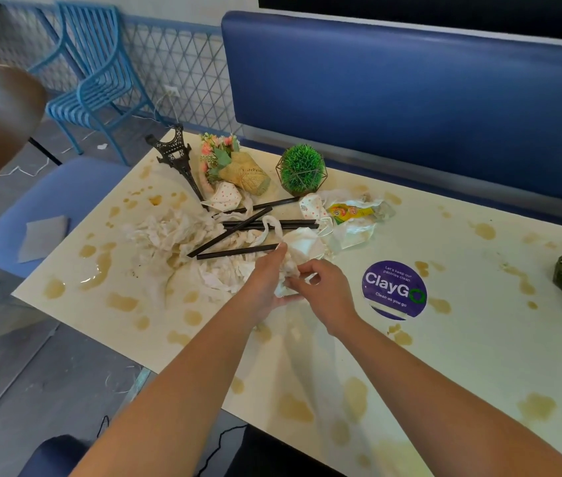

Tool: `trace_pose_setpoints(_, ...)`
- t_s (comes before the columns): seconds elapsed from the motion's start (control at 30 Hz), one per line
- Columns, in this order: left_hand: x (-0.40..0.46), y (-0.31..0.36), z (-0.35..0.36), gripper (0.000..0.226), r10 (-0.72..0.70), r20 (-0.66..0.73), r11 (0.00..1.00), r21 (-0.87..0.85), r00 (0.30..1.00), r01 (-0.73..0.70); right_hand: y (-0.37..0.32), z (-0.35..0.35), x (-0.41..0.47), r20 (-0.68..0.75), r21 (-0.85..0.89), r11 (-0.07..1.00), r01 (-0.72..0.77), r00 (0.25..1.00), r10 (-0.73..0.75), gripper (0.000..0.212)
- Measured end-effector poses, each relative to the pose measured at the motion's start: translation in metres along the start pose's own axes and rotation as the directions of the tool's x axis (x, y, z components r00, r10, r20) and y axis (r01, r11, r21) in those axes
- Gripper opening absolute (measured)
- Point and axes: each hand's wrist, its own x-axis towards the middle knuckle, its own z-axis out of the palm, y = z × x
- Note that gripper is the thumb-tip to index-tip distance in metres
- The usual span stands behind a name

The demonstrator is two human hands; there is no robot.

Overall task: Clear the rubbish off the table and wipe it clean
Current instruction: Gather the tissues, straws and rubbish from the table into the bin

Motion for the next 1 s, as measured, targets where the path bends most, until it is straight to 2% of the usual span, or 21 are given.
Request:
trace_pose_setpoints(0.1, 0.002, -0.002, 0.000, 0.032, 0.027, -0.002, 0.999, 0.042, 1.000, -0.027, 0.006, 0.002, 0.002, -0.006, -0.151, 0.988, 0.044, 0.999, -0.045, 0.021)
trace_pose_setpoints(0.17, 0.005, -0.004, -0.003, 0.029, 0.048, -0.008, 0.993, 0.105, 0.999, -0.047, 0.008, 0.000, 0.003, 0.027, -0.186, 0.982, 0.035, 0.999, -0.031, 0.024)
trace_pose_setpoints(0.3, 0.018, 0.002, -0.006, 0.026, 0.206, -0.166, 0.963, 0.210, 0.964, -0.169, 0.011, -0.005, 0.004, 0.096, -0.220, 0.970, 0.102, 0.992, -0.082, 0.013)
trace_pose_setpoints(0.37, 0.025, 0.009, -0.011, 0.014, 0.261, -0.221, 0.958, 0.182, 0.940, -0.223, 0.015, -0.007, 0.007, 0.021, -0.187, 0.979, 0.079, 0.997, -0.077, 0.008)
trace_pose_setpoints(0.43, 0.030, 0.013, -0.018, 0.014, 0.268, -0.266, 0.951, 0.226, 0.926, -0.210, 0.020, -0.011, 0.012, -0.054, -0.247, 0.969, 0.020, 0.998, -0.034, 0.004)
trace_pose_setpoints(0.5, 0.035, 0.016, -0.026, 0.014, 0.257, -0.276, 0.950, 0.246, 0.926, -0.190, 0.025, -0.015, 0.019, -0.098, -0.353, 0.935, -0.039, 0.995, 0.005, 0.013)
trace_pose_setpoints(0.57, 0.038, 0.021, -0.027, 0.022, 0.240, -0.264, 0.945, 0.285, 0.934, -0.162, 0.029, -0.018, 0.027, -0.107, -0.425, 0.899, -0.105, 0.992, 0.065, 0.031)
trace_pose_setpoints(0.7, 0.044, 0.027, -0.023, 0.060, 0.221, -0.254, 0.916, 0.386, 0.942, -0.111, 0.030, -0.019, 0.045, -0.048, -0.642, 0.751, -0.158, 0.985, 0.166, 0.073)
trace_pose_setpoints(0.77, 0.051, 0.029, -0.020, 0.075, 0.260, -0.216, 0.848, 0.516, 0.941, -0.116, 0.028, -0.017, 0.053, -0.025, -0.711, 0.687, -0.151, 0.982, 0.189, 0.078)
trace_pose_setpoints(0.83, 0.054, 0.031, -0.016, 0.074, 0.311, -0.189, 0.772, 0.622, 0.932, -0.132, 0.028, -0.017, 0.055, -0.016, -0.766, 0.628, -0.137, 0.981, 0.194, 0.070)
trace_pose_setpoints(0.93, 0.056, 0.035, -0.011, 0.054, 0.322, -0.151, 0.740, 0.656, 0.935, -0.150, 0.032, -0.018, 0.056, -0.046, -0.808, 0.576, -0.122, 0.988, 0.145, 0.047)
trace_pose_setpoints(1.0, 0.058, 0.037, -0.012, 0.047, 0.311, -0.135, 0.732, 0.665, 0.941, -0.147, 0.036, -0.019, 0.054, -0.060, -0.812, 0.572, -0.118, 0.991, 0.119, 0.039)
